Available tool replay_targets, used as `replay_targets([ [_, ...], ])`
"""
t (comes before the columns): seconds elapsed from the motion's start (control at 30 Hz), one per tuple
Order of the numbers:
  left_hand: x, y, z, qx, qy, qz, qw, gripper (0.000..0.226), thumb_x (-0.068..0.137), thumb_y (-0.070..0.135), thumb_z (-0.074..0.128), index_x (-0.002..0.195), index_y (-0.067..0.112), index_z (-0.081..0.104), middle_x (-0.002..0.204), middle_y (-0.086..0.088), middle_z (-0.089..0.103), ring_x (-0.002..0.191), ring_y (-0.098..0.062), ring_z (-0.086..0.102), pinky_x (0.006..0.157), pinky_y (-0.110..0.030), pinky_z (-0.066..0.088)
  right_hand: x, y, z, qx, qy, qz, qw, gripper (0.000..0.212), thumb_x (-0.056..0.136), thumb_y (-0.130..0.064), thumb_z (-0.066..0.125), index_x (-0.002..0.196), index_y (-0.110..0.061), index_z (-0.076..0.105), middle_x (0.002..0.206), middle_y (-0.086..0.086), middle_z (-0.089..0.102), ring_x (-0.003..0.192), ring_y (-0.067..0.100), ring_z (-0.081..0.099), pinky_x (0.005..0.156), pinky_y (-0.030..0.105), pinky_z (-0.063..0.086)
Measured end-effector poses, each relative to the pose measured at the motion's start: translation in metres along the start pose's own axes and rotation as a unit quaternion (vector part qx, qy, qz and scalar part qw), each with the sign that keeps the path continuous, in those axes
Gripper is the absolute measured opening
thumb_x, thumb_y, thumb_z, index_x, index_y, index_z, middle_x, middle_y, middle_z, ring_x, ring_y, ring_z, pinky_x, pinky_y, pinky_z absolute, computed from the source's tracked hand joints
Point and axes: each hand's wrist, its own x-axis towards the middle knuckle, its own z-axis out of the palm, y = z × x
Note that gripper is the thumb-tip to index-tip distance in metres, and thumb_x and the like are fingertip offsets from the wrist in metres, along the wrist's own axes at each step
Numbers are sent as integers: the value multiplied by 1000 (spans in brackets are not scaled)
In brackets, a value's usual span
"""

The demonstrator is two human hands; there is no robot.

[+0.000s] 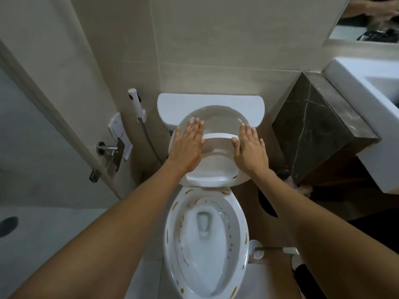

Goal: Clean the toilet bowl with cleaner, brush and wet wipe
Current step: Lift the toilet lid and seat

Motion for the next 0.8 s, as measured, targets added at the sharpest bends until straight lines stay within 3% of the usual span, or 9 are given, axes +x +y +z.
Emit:
replay_targets([
  [0.43,64,-5,0,5,-16,-20,1000,57,104,35,16,151,13,-5,160,-3,-5,147,-17,-5,117,-42,-2,84,0,-3,55,-45,11,997,56,105,-38,17,155,-16,4,162,7,-3,149,23,-6,119,45,5],
  [0.8,86,-4,-4,-28,-49,-52,997,60,103,39,17,151,14,-9,160,-2,-8,147,-17,-5,116,-43,-1,106,2,2,65,-72,17,995,54,105,-36,13,155,-20,-2,162,5,-7,149,23,-8,119,44,0],
])
